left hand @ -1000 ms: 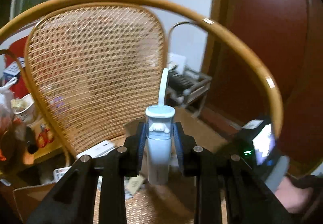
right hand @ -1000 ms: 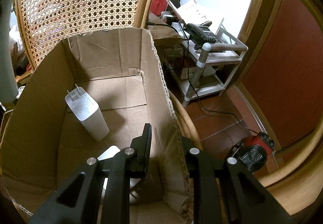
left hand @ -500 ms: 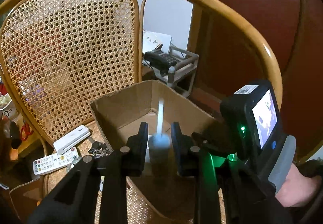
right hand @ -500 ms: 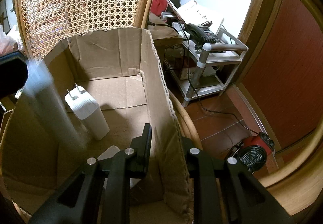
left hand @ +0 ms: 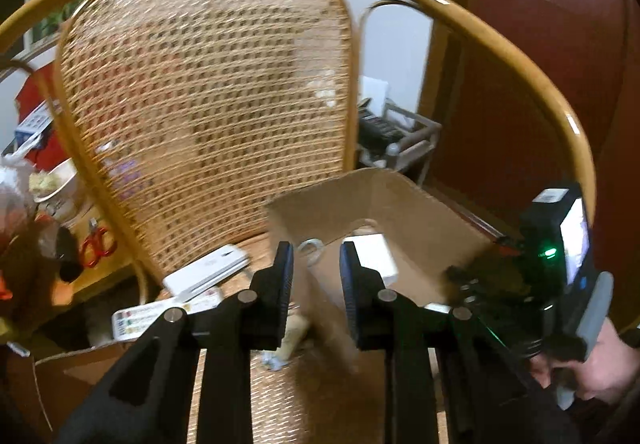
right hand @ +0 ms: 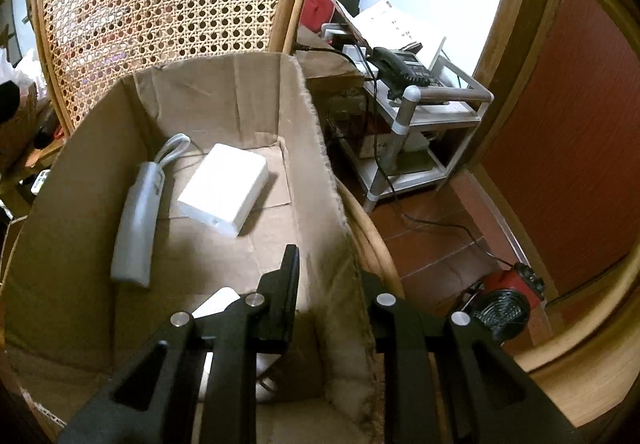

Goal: Organize rigid objects
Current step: 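Lower the power bank into the cardboard box and open the left gripper, then grasp the round cartoon-printed case with the left gripper and lift it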

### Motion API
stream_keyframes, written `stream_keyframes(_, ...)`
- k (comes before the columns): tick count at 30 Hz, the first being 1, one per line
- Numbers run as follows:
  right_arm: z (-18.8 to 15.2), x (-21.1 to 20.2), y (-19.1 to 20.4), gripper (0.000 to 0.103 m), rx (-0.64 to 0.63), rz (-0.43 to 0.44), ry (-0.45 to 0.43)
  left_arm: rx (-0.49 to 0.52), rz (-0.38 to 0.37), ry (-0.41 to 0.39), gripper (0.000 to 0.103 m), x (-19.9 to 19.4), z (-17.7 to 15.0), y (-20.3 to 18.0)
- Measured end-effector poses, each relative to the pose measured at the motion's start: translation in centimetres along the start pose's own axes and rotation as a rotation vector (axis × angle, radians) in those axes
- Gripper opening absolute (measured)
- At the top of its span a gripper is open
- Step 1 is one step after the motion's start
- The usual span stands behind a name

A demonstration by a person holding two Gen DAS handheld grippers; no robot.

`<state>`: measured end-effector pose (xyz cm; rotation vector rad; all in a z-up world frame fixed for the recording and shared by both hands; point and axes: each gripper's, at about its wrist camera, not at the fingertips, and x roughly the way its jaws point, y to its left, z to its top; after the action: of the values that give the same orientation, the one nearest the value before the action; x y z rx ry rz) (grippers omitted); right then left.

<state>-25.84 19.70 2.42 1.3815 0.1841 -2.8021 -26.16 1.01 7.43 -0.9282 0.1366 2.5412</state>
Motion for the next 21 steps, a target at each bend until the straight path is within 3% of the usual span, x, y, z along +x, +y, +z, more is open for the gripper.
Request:
stream_keyframes(5, -0.1, 0.1, -0.3, 0.017, 0.005, 0.001, -0.007, -0.012, 0.041, 0.038, 0.024, 0.9, -1.4, 2.2)
stream_keyframes(14, -0.3, 0.1, -0.5, 0.017, 0.021, 0.002, -0.037, -0.069, 0.059, 0.186, 0.027, 4.9, -6.2, 4.4)
stream_keyframes(16, -0.3, 0.1, -0.4, 0.017, 0.015, 0.0, -0.036, -0.099, 0.09, 0.213, 0.032, 5.7, -7.3, 5.1)
stream_keyframes(18, -0.3, 0.2, -0.3, 0.017, 0.013, 0.0, -0.032, -0.116, 0.133, 0.231, 0.046, 6.3, -8.4, 5.7)
stream_keyframes(21, -0.3, 0.2, -0.1, 0.017, 0.009, -0.002, -0.03, -0.156, 0.162, 0.237, 0.051, 7.3, -8.9, 7.0)
